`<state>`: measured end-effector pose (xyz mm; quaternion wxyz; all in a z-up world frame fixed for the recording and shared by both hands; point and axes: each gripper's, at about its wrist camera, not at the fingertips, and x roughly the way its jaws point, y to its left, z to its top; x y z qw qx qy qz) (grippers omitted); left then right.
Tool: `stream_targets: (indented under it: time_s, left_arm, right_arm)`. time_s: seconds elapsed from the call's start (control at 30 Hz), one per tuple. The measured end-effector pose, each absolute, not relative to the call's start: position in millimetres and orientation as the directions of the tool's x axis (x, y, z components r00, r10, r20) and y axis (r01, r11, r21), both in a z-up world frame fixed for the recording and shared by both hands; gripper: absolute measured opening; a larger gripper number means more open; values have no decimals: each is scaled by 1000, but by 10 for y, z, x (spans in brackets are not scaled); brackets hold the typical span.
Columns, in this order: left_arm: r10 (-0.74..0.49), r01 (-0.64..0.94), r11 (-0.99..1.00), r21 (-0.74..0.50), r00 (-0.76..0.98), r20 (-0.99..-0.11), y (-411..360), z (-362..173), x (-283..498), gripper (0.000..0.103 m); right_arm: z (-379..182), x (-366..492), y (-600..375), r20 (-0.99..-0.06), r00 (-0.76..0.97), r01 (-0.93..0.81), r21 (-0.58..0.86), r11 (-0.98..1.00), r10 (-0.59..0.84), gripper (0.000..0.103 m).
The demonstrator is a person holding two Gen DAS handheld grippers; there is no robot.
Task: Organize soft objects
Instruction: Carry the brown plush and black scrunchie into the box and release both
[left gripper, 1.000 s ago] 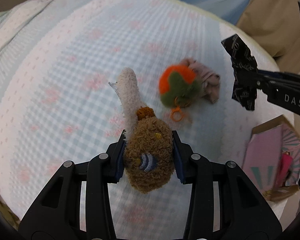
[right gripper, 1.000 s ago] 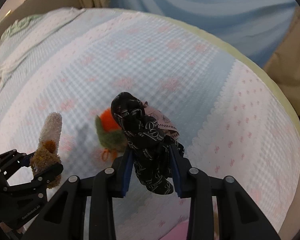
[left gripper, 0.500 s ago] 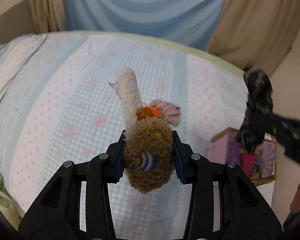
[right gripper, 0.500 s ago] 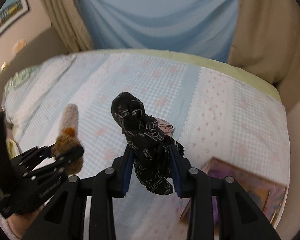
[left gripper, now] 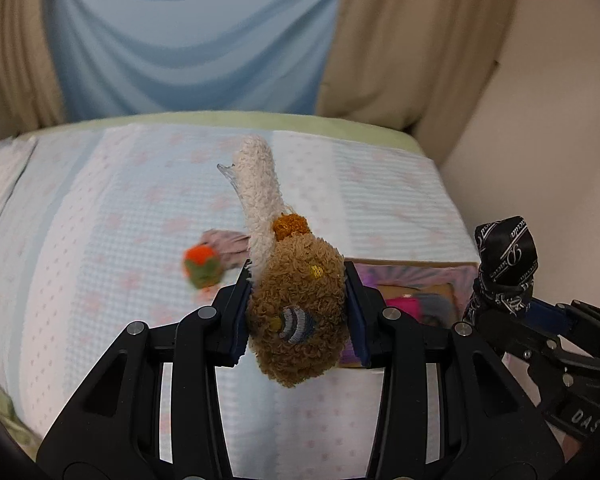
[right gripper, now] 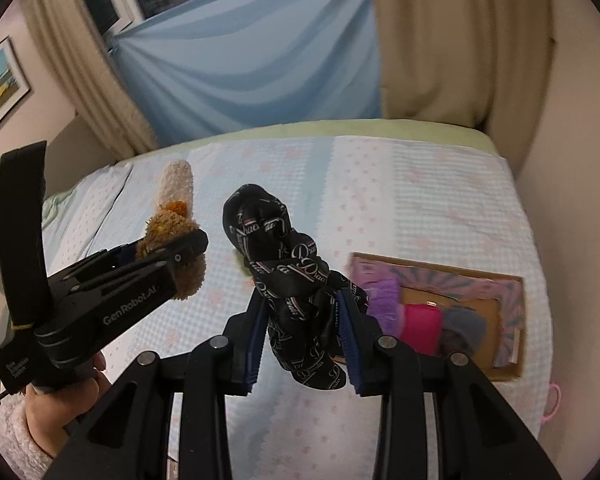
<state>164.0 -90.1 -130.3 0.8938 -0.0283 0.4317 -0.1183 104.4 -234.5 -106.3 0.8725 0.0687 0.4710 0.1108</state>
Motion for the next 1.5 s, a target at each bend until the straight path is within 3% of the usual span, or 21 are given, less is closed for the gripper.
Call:
stream_targets:
  time_s: [0.33, 0.67, 1.07, 1.27, 1.33, 1.4, 1.5]
  left_arm:
    - [-307, 297, 941, -165, 539, -784, -2088, -1529, 1641, 37]
    - [-321, 393, 906, -161, 388, -864, -3060, -2170, 1785, 37]
    - [-283, 464, 871, -159, 210, -936, -3504, -3159, 2003, 37]
    - [-261, 509, 848, -149, 157, -952, -3598, -3391, 2072, 38]
    - [-261, 518, 841, -154, 139, -955, -3603, -3403, 2100, 53]
    - [-242, 530, 837, -139, 130, -961, -3600, -3392, 2119, 103]
    - [-261, 536, 828, -166, 107, -959, -3529, -3370, 2132, 103]
  right_arm:
    - [-1105, 977, -3503, -826, 538, 23, 212, 977, 166, 32]
    - [-1717, 1148, -4428, -886, 442, 169, 235, 957, 139, 32]
    - [-2609, 1367, -4914, -940, 304, 324, 253, 912, 152, 32]
    - [-2918, 1515, -4970, -954, 241, 351, 256, 901, 177, 32]
    - [-2972, 1547, -4986, -956, 228, 362, 259, 896, 185, 33]
    - [-3032, 1580, -5025, -954, 220, 375, 274, 886, 202, 43]
    - [-3065, 1615, -5048, -949, 218, 388, 298, 872, 227, 72]
